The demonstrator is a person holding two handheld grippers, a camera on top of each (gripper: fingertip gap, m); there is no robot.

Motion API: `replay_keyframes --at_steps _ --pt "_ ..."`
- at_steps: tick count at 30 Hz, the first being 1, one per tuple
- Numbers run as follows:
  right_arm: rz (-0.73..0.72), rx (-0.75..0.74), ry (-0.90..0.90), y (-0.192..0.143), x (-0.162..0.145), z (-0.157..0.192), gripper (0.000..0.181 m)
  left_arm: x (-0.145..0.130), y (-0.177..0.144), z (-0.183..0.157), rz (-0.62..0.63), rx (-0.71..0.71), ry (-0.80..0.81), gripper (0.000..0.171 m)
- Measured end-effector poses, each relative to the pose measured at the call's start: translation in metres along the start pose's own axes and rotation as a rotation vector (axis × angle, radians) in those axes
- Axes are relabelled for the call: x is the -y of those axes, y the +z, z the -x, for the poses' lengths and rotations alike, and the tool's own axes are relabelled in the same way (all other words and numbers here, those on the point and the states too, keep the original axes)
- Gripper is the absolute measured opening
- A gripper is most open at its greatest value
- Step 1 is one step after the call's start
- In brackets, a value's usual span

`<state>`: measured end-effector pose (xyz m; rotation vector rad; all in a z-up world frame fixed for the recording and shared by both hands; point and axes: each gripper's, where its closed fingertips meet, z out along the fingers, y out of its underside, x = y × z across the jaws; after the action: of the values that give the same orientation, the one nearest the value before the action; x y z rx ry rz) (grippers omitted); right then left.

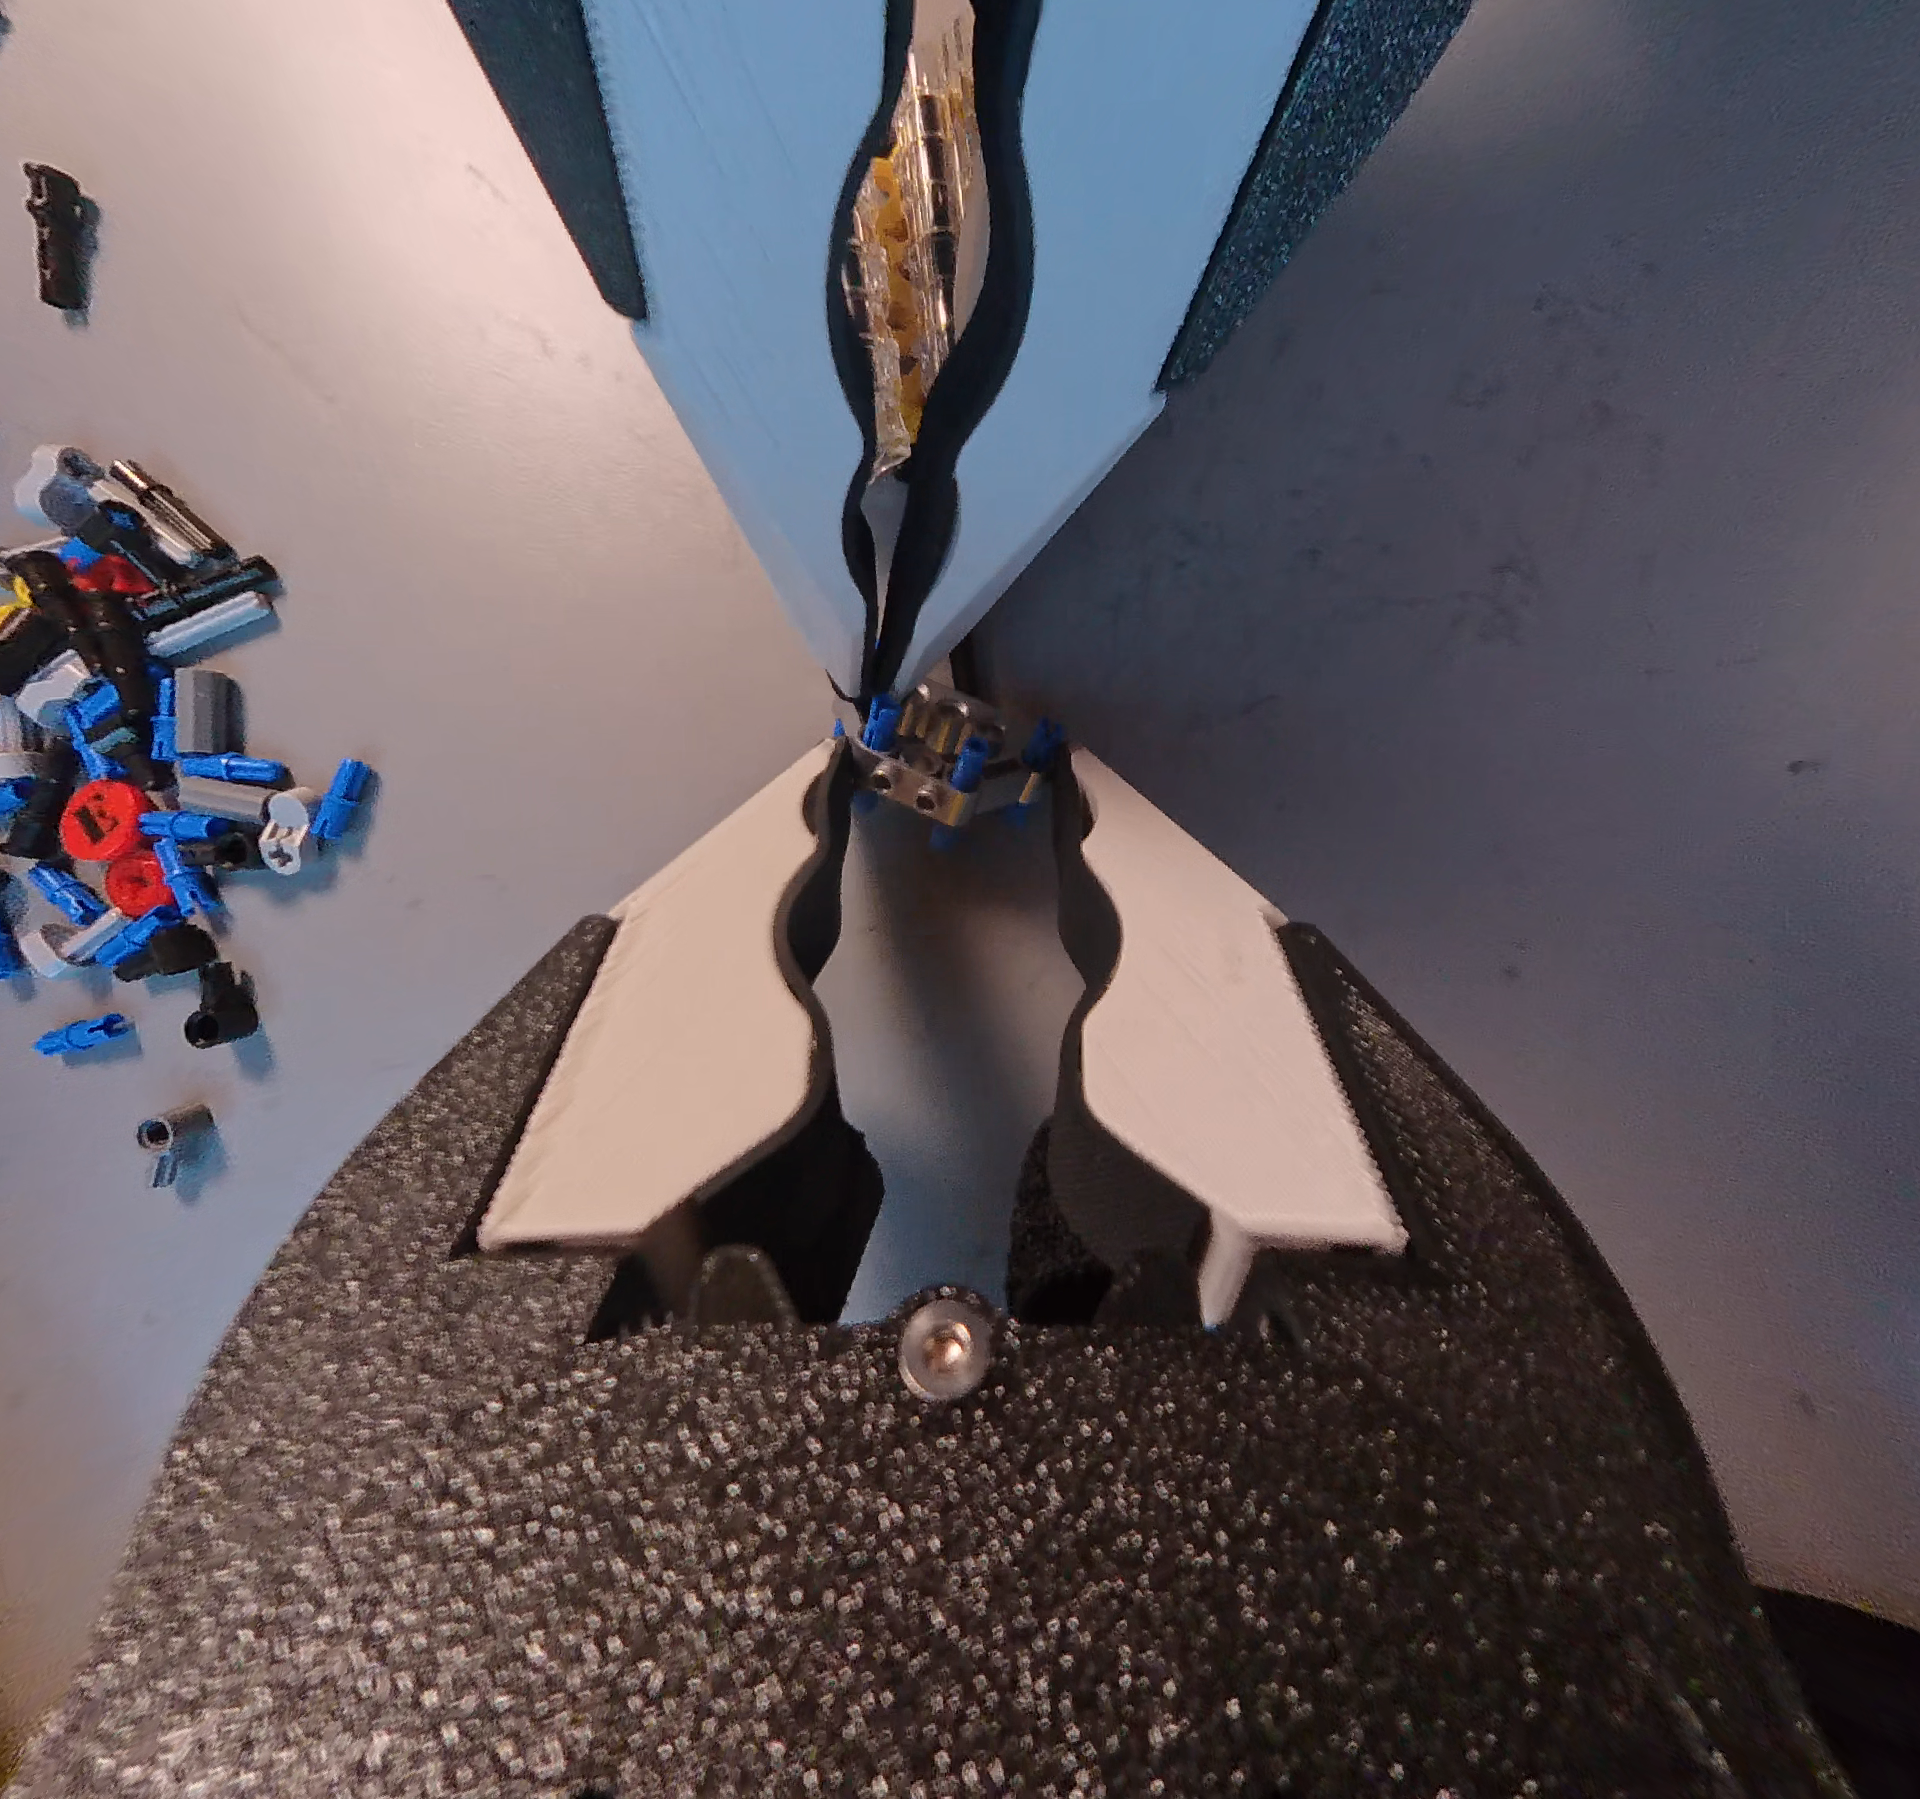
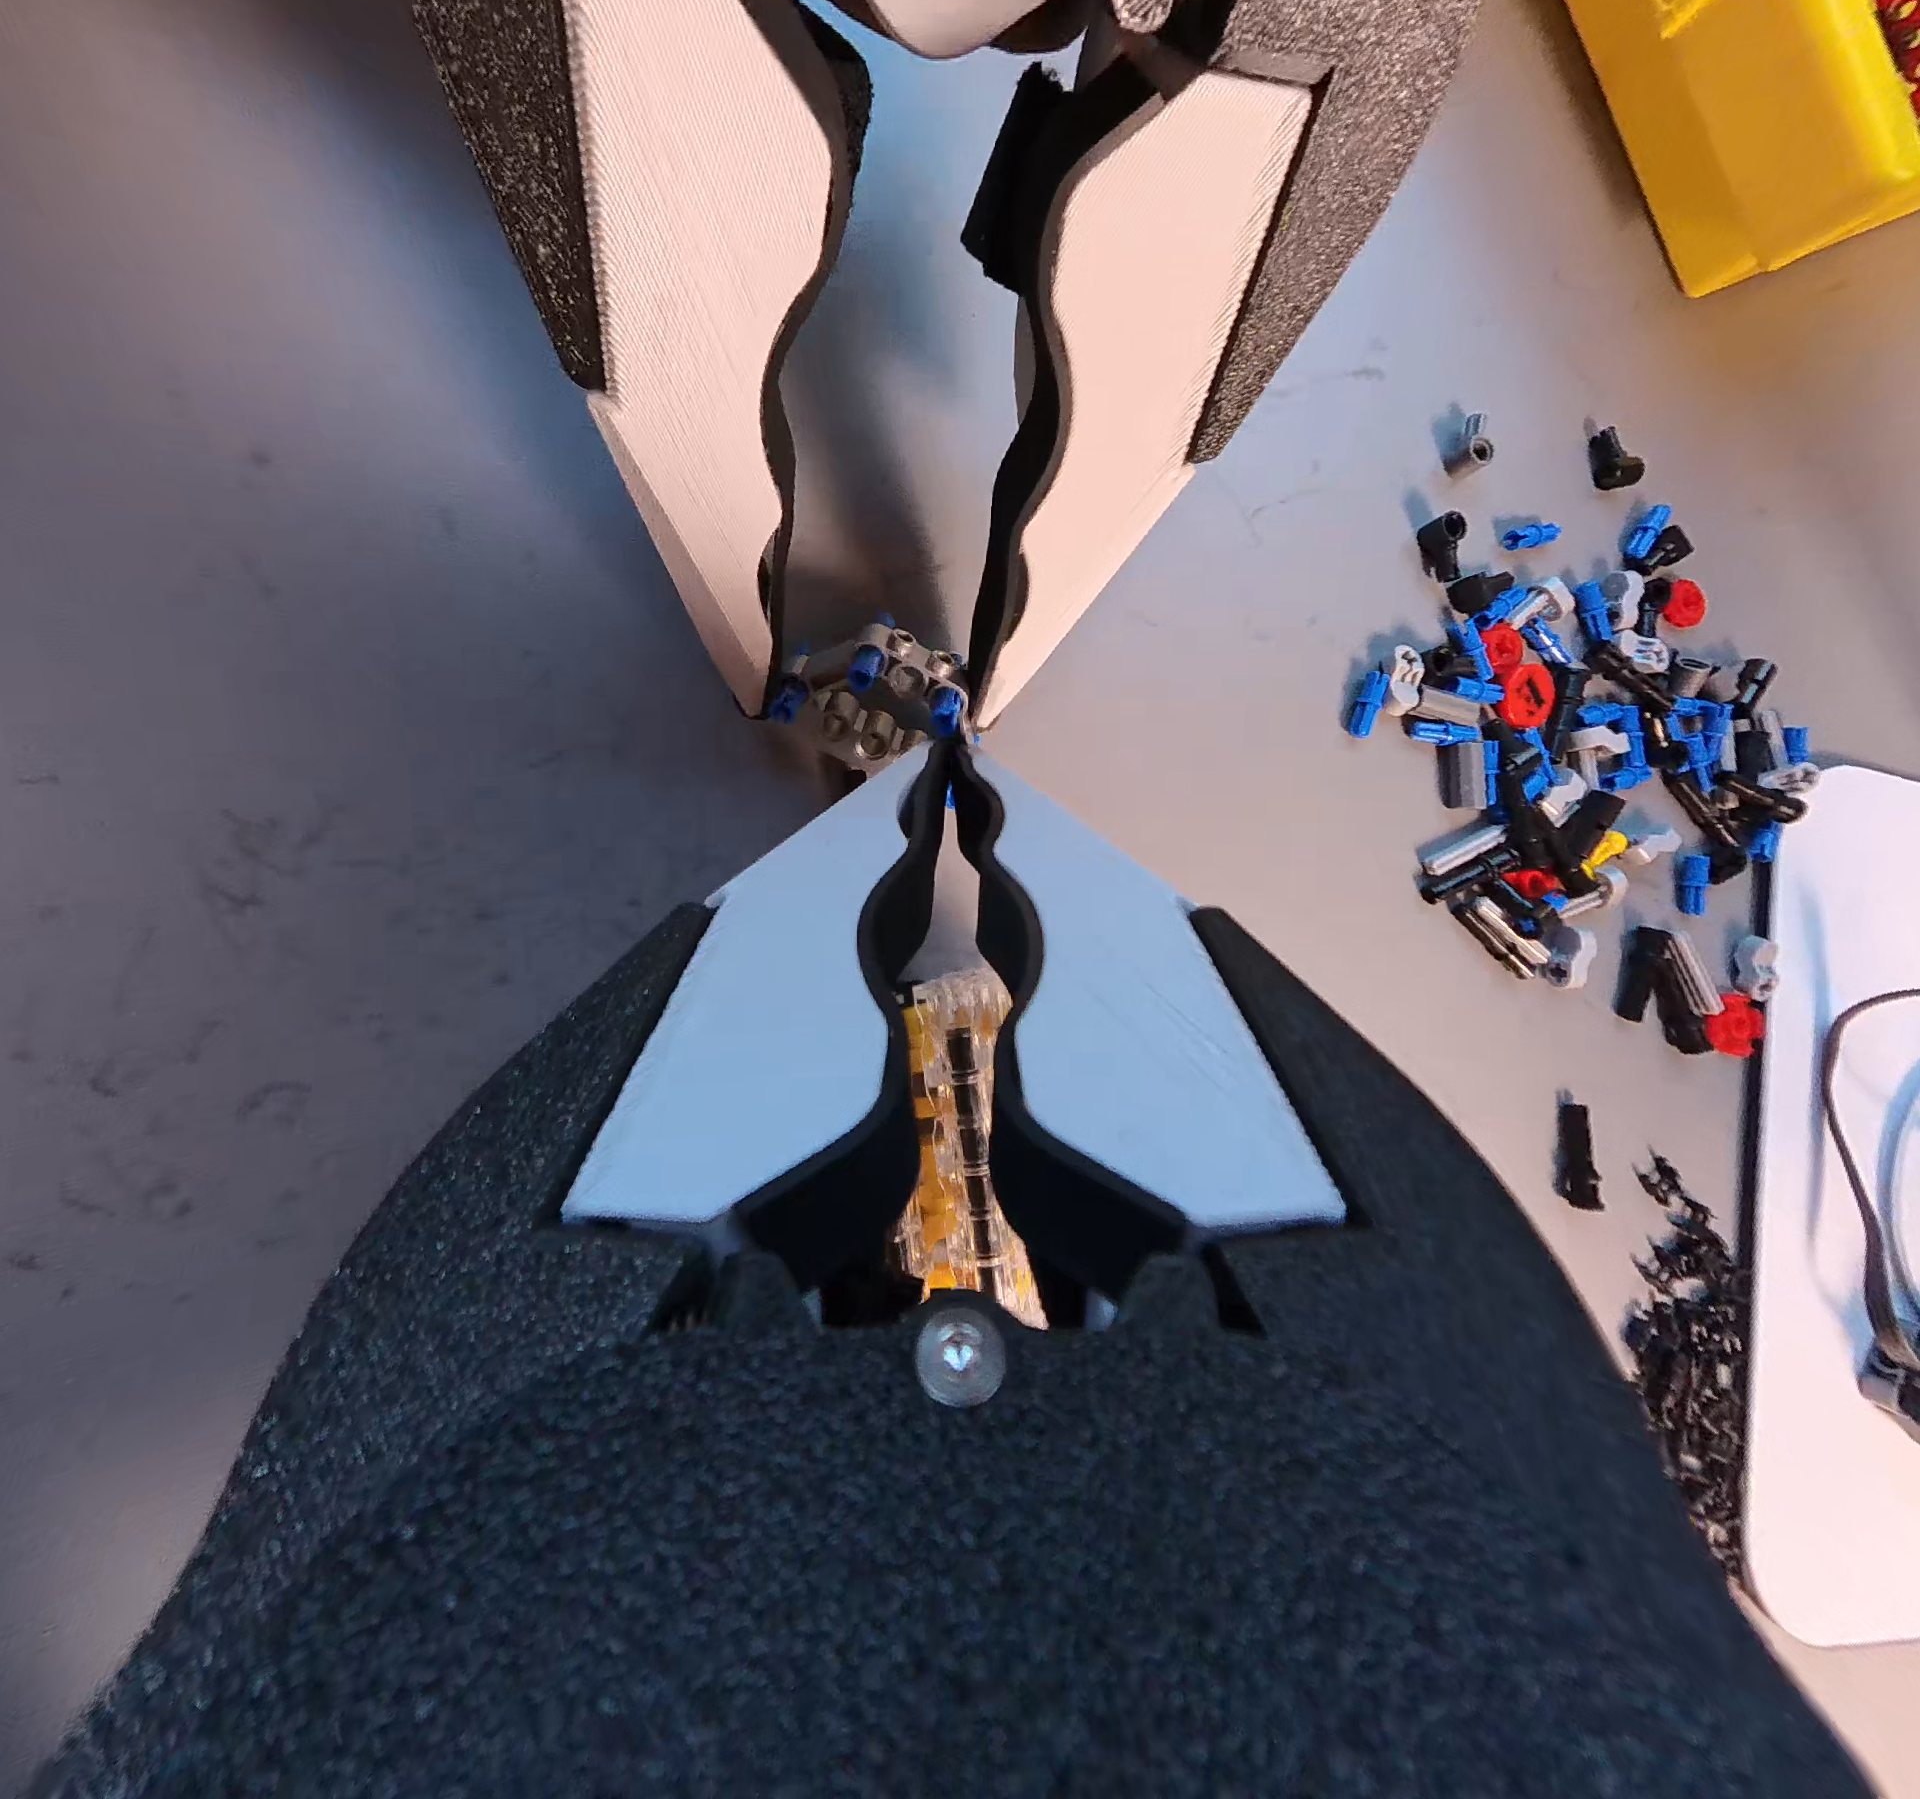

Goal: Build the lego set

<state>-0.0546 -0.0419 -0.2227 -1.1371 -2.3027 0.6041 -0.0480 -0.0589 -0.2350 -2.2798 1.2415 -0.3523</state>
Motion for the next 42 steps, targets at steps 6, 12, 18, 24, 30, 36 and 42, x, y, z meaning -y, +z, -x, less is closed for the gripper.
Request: replay_keyframes --at_steps 6,12,18,24,30,36,42 --pt "-0.002 -0.001 -0.058 -0.001 -0.001 0.004 0.0 0.002 -0.004 -0.005 -0.06 -0.015 0.02 0.037" --pt "-0.008 -0.016 -0.129 -0.002 -0.001 0.008 0.0 0.006 -0.011 -0.012 -0.162 -0.07 0.038 0.035" --pt "-0.021 -0.035 -0.185 -0.003 -0.001 0.011 0.0 0.002 -0.004 -0.01 -0.201 -0.108 0.013 0.045" --pt "-0.036 -0.047 -0.228 -0.003 -0.001 0.016 0.0 0.006 0.005 -0.014 -0.197 -0.136 0.047 0.043" --pt "-0.031 -0.077 -0.225 -0.005 -0.001 0.014 0.001 0.003 -0.004 -0.008 -0.141 -0.096 0.052 0.032" --pt "-0.084 -0.065 -0.139 -0.018 0.009 0.007 0.005 -0.001 -0.004 -0.005 -0.083 -0.06 0.075 0.02" --pt "-0.025 -0.024 -0.119 -0.013 0.003 0.01 0.011 0.006 -0.006 -0.006 -0.097 -0.049 0.096 0.0"
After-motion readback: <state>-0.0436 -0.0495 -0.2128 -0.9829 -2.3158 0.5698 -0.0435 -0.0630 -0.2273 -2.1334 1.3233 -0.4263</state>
